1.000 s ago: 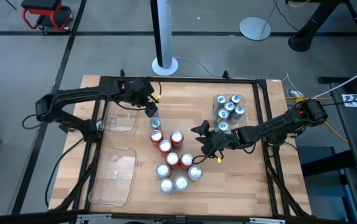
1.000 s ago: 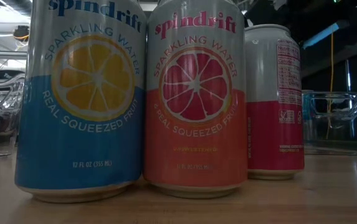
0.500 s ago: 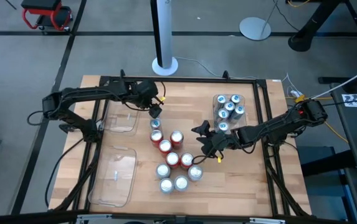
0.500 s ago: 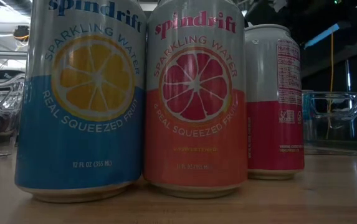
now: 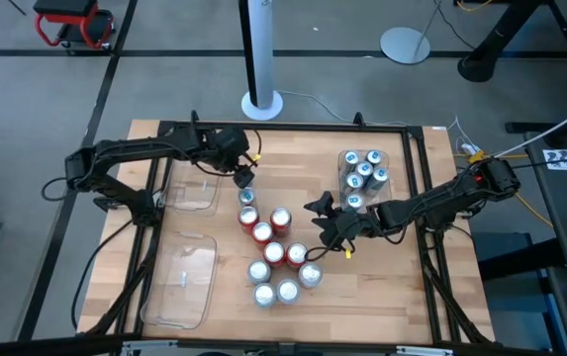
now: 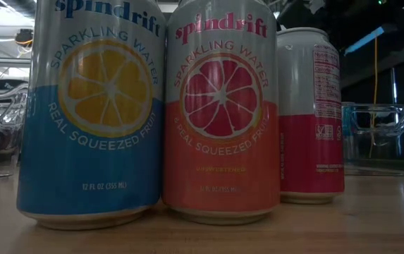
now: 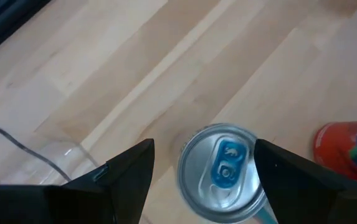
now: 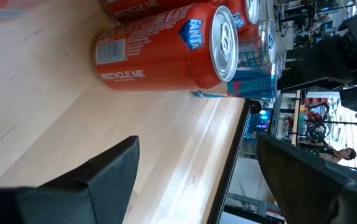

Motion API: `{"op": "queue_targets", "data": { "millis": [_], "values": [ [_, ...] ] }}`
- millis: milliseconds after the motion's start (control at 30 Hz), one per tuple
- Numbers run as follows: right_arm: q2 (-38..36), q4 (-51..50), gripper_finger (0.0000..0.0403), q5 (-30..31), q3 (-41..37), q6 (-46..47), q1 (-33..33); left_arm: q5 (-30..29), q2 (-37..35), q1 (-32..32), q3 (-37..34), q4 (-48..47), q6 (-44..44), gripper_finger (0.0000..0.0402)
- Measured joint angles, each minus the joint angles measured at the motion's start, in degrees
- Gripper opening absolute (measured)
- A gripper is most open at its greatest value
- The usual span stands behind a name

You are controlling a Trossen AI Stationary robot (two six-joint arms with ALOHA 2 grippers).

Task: Sort soda cans
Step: Put the blue soda can in the middle right transparent bin

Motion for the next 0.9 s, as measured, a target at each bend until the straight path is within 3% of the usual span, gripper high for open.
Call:
{"op": "queue_targets", "data": {
  "millis": [367, 567, 900],
  "values": [
    [0.0, 0.0, 0.0321, 0.0, 0.0, 0.0, 0.0, 0.0, 0.0, -3.1, 2.0, -0.6, 0.9, 0.0265],
    [0.0, 0.0, 0.0321, 0.0, 0.0, 0.0, 0.0, -4.1, 1.3, -4.3, 1.9, -2.6, 0.7, 0.0265],
    [0.0, 0.1, 0.0321, 0.0, 0.0, 0.0, 0.0, -5.8, 2.3, -4.0, 1.9, -2.0, 1.7, 0.0265]
  ]
}}
